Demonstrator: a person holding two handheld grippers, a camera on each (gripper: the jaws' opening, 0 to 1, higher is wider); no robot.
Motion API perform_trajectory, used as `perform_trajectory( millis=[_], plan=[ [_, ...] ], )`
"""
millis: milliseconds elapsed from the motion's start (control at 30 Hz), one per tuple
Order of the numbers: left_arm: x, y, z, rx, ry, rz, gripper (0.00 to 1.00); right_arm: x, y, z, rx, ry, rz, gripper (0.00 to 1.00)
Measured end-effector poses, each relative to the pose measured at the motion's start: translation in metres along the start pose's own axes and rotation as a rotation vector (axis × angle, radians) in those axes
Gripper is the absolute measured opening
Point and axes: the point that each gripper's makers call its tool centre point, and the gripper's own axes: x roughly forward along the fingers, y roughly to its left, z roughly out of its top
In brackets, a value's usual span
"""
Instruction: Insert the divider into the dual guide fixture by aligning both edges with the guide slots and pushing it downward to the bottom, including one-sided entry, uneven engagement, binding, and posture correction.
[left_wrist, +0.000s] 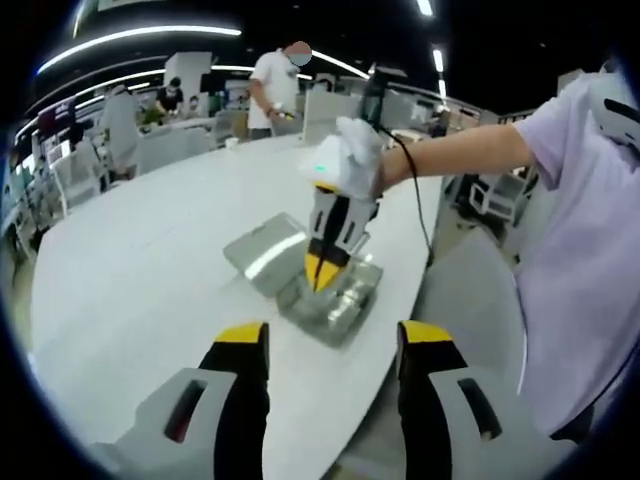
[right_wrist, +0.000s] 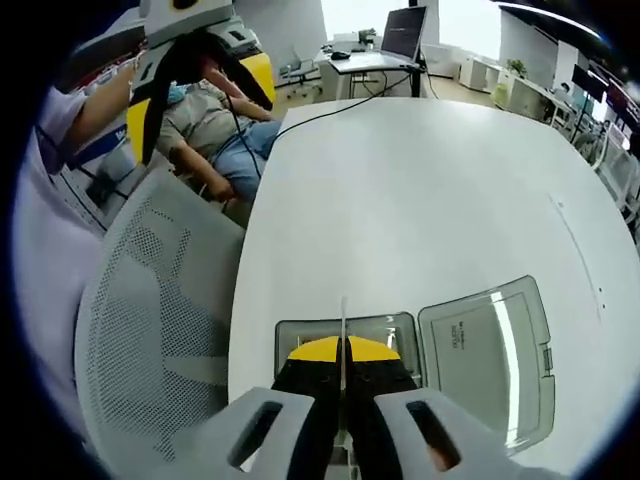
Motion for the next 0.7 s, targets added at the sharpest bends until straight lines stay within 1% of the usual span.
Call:
perform_trajectory(
  millis=[133, 233, 333, 400, 467, 700],
  plan=[
    [0.0009, -0.0002, -0.0007, -0.004, 0.0, -0.002, 0.49, 0.0014, -0.0016, -0.0009, 0.013, -0.02, -0.003, 0.0],
    [0.0013, 0.0001, -0.0012, -0.007, 0.001, -0.003, 0.49, 0.0011, -0.0017, -0.0047, 0.017, -0.02, -0.003, 0.0],
    [0.0017, 0.0004, -0.0012, -0.007, 0.0, -0.004, 0.49, 0.0006, -0.0022, -0.0039, 0.02, -0.028, -0.007, 0.0],
    [0.0019, 0.0007, -0.0009, -0.008, -0.001, -0.003, 0.49, 0.003, -0.0012, -0.0021, 0.012, -0.023, -0.01, 0.0],
    [0.0018, 0.0013, -0.0011, -0.009, 0.001, -0.003, 0.48, 0.0064, -0.0002, -0.0038, -0.008, -0.002, -0.012, 0.0],
    [0.0006, 0.0007, -0.0028, -0.011, 0.005, -0.003, 0.48, 0.0097, -0.0012, -0.0073, 0.011, -0.02, -0.015, 0.0]
  ],
)
